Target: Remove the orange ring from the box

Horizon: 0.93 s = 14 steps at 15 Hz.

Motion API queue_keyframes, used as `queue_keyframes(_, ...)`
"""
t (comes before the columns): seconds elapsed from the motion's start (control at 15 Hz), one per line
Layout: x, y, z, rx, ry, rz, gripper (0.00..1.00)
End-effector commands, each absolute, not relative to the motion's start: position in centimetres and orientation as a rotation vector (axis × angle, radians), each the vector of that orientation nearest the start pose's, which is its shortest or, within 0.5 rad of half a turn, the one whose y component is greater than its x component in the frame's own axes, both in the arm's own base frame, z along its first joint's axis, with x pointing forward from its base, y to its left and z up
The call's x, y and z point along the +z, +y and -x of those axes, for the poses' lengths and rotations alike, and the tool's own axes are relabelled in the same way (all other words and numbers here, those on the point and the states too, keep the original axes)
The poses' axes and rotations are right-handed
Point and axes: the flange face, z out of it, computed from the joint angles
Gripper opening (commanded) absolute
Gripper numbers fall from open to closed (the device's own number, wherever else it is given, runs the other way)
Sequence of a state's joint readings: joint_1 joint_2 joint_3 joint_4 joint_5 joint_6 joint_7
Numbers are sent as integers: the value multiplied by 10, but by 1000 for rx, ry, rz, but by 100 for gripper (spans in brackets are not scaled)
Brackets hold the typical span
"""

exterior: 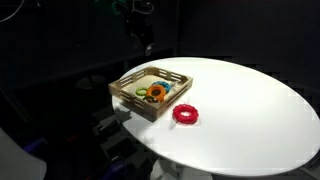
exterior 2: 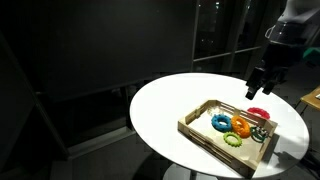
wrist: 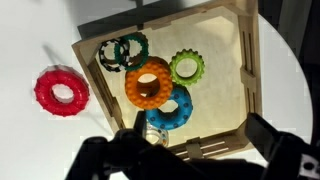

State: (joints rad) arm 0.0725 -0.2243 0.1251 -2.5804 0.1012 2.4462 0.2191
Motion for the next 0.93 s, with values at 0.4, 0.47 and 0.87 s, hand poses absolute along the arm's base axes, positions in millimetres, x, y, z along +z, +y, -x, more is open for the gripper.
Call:
queue_keyframes(0.4,283,84,-461,-109,296,3140,100)
queue_keyframes(0.47,277,83,-462,-118,312,3145,100)
queue_keyframes(0.87,263,82,-455,-73,323,3149,100)
